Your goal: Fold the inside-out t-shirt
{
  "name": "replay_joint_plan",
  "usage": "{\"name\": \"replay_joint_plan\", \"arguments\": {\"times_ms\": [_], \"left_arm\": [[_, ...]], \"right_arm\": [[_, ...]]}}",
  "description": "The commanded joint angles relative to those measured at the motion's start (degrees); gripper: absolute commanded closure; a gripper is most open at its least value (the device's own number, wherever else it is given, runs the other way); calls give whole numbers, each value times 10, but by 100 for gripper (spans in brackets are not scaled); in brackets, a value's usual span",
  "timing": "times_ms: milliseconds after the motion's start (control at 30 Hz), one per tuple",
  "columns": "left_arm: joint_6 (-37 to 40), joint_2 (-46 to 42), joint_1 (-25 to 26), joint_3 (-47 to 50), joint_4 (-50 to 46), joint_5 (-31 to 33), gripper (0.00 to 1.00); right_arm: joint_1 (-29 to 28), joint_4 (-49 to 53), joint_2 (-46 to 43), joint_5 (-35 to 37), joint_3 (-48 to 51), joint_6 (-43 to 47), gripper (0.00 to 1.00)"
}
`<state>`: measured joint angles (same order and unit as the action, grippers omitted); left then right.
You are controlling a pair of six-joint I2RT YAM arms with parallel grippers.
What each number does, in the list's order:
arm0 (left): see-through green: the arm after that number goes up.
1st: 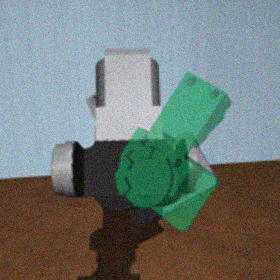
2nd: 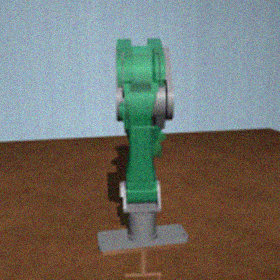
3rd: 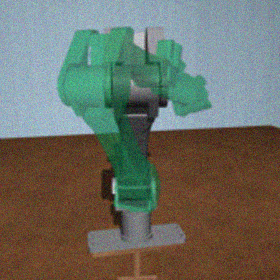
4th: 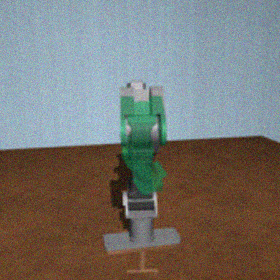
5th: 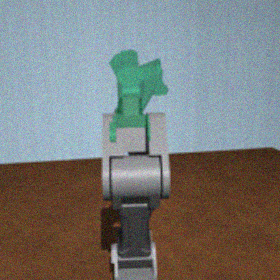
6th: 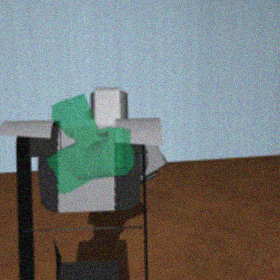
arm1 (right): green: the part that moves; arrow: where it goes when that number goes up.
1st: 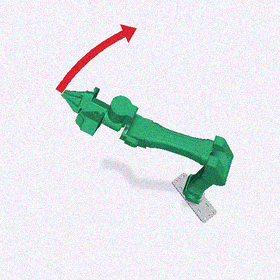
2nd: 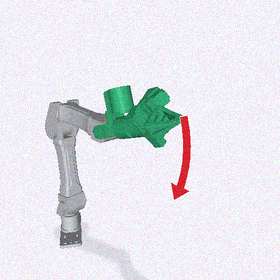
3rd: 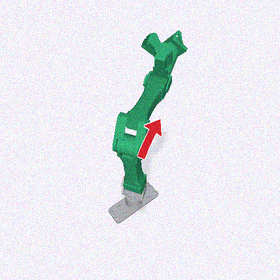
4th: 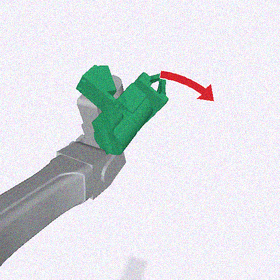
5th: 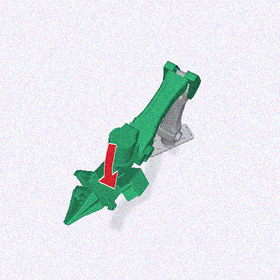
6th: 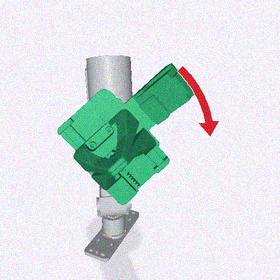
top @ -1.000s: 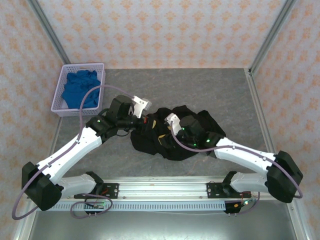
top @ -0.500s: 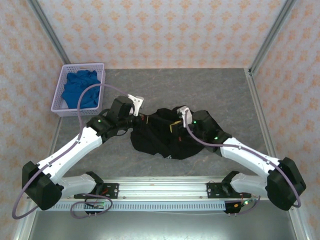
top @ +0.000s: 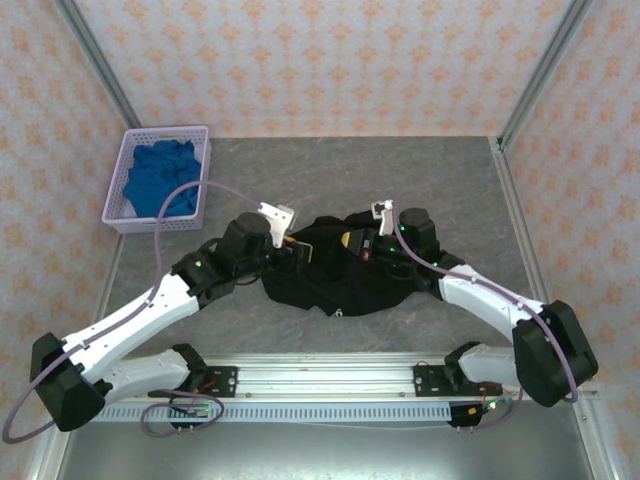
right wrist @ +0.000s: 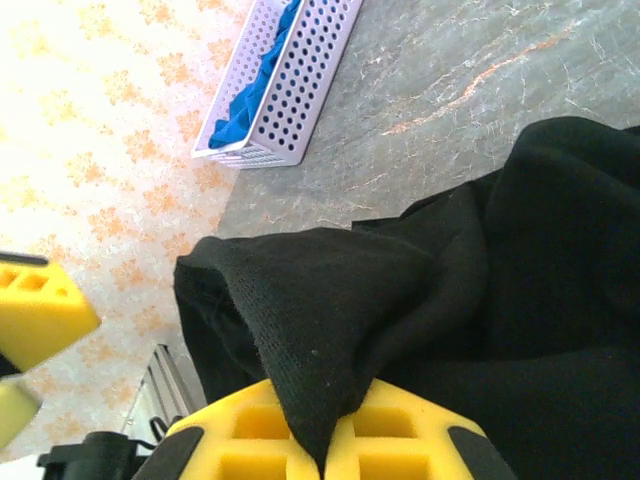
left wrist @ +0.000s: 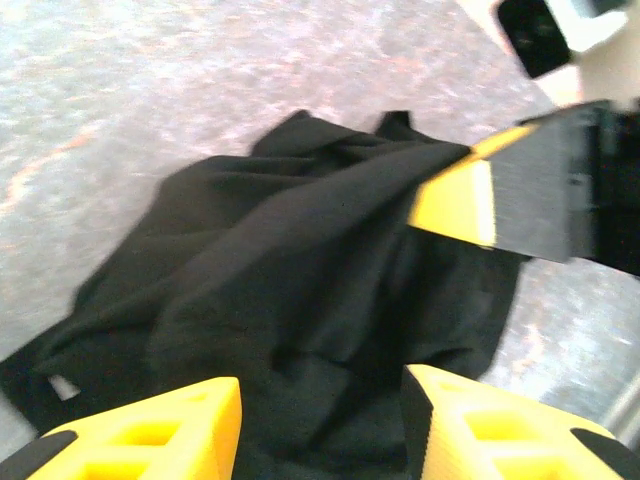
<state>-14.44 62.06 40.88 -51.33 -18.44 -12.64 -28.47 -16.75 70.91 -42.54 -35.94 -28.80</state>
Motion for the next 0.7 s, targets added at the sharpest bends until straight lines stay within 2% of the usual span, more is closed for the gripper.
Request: {"name": "replay_joint_plan", "arguments": {"times_ms": [0,233,300,333,400,500,533,667], "left_arm": [[36,58,22,-16,30,-74,53],[58,190,34,-77,32,-13,51],[58,215,33,-87,54,-4,53],[57,229,32,-92,66,-1,58],[53,250,29,-102,80,-8,76],[42,258,22,-99,110,-54,97],[38,256,19,-97,113,-70,100],[21,217,6,-83,111,-165,100]], "right_arm": [[4,-27,-2,-18,-18,-30,100],[9,-20,-10,-12,-15,-36,100],[10,-21,-11,-11,-15,-37,100],[12,-18,-12,-12,-15,-35,100],[16,-7,-17,-9,-13,-31,100],[24,5,-28,3,-7,-26,100],[25,14,-46,10,-8,-20,100],[26,97,-70,66,-30,53,100]]}}
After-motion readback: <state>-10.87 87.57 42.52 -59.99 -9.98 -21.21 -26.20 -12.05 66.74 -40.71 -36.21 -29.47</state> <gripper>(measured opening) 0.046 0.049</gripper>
